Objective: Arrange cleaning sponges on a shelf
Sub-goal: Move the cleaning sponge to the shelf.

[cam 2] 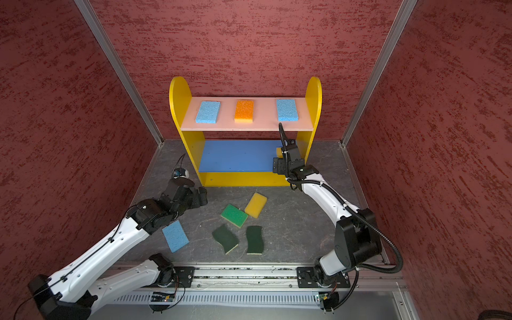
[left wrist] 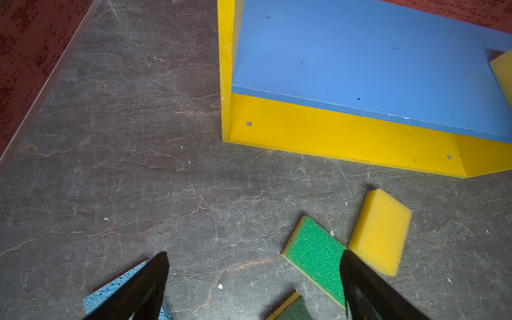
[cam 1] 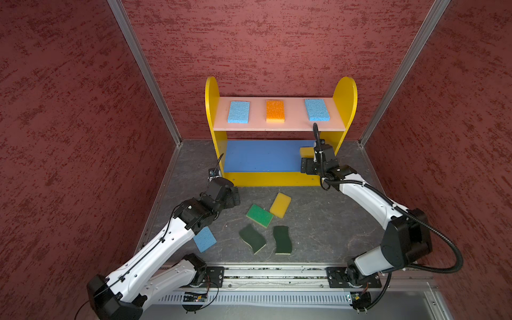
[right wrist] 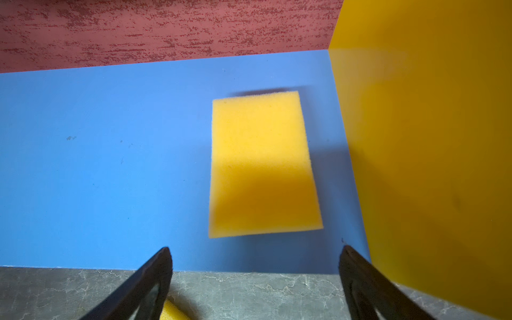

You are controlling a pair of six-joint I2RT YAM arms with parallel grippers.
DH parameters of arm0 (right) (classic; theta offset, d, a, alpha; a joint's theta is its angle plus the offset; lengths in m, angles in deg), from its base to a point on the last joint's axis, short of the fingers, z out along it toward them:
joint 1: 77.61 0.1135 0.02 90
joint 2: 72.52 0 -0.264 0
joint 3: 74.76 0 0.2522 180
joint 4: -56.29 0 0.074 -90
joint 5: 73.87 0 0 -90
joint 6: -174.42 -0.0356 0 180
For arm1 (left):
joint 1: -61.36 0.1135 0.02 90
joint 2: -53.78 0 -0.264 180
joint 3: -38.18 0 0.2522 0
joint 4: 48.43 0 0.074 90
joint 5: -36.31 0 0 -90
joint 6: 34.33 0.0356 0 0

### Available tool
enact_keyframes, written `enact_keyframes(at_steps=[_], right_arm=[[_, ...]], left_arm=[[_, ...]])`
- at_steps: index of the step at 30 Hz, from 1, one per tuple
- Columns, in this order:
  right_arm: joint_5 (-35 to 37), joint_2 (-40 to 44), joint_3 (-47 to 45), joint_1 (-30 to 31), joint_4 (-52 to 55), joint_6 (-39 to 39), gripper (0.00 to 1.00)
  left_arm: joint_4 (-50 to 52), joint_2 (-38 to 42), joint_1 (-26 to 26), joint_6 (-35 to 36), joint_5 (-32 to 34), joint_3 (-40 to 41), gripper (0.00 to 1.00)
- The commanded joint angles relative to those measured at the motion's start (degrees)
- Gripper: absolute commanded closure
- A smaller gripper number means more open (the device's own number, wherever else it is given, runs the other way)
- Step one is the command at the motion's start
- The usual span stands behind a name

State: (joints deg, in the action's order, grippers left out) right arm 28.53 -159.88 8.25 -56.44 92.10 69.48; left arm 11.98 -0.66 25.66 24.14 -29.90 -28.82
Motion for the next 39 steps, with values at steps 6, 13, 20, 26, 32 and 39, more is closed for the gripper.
enact_keyframes(at_steps=[6,13,20,26,32,39], right_arm=[[1.64,-3.17,0.83,-0.29,-2.73,0.43,0.05],[2.9,-5.24,2.28,-0.34,-3.42,0.96,0.04],[4.11,-6.04,2.45,-0.65,-4.44,1.32,0.04],[3.39,-7.2,2.9,-0.78,-4.74,1.32,0.04],[2.33,-7.38,2.97,-0.81,-5.47,1.06,0.04],[1.14,-7.48,2.92,-0.84,-5.69,0.96,0.04]], left_arm=[[0.01,-0.37,-0.33,-0.9,1.64,0.99,0.03],[-0.16,-1.06,-0.32,-0.54,2.36,0.68,0.03],[-0.64,-2.3,-0.33,-0.32,2.43,0.67,0.03],[-0.9,-2.69,-0.28,-0.36,2.36,0.52,0.03],[-0.64,-2.61,-0.27,-0.2,2.56,0.06,0.03],[-0.52,-2.54,-0.33,-0.2,2.58,0.06,0.03]])
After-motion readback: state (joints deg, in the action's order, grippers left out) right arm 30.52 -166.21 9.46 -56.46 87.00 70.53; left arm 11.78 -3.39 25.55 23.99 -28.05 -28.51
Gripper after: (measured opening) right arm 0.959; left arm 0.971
